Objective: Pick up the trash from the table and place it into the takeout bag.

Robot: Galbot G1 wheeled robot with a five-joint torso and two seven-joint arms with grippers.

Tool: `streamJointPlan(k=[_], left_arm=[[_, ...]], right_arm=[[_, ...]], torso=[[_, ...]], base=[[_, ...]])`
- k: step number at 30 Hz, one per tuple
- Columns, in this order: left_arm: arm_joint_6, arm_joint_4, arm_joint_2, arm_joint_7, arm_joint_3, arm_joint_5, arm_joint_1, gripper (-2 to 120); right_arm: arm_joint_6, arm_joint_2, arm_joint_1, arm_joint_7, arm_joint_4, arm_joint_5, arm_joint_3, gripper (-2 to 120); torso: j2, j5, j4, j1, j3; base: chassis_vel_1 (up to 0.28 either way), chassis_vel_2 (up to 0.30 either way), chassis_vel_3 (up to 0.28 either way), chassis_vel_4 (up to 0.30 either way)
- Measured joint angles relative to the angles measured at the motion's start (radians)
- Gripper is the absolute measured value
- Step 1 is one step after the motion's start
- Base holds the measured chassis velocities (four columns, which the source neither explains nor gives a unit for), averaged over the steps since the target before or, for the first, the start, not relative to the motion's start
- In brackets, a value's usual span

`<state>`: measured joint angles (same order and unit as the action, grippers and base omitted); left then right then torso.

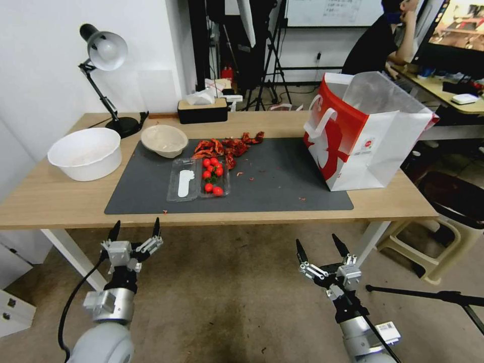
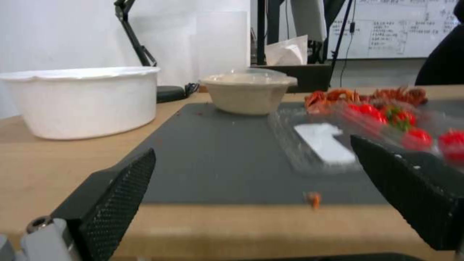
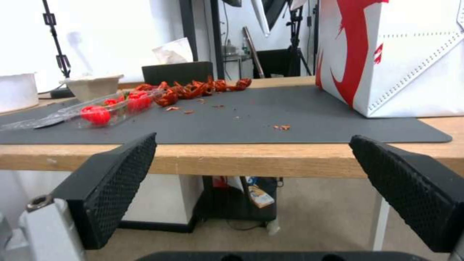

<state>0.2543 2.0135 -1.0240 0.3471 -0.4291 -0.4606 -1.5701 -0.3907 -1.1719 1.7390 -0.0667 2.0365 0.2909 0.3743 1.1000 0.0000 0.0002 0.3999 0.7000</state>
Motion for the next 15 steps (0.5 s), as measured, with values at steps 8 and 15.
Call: streamJointPlan(k=[8, 15], left_arm=[[-0.185, 0.055, 0.049, -0.002, 0.003, -0.36, 0.18, 100], [-0.264, -0.002, 0.081, 0.008, 0.074, -0.604, 0.358, 100]], right_arm=[[0.013, 0.004, -0.019, -0.001, 0.002, 0.001, -0.013, 100], [0.024, 0.005, -0.023, -0.002, 0.007, -0.001, -0.021, 100]], torso=[[0.0, 0.0003, 0.0004, 0.0, 0.0], [0.0, -0.0002, -0.0002, 0.0, 0.0]], base=[[0.0, 0.0, 0.0, 0.0], [0.0, 0.0, 0.0, 0.0]])
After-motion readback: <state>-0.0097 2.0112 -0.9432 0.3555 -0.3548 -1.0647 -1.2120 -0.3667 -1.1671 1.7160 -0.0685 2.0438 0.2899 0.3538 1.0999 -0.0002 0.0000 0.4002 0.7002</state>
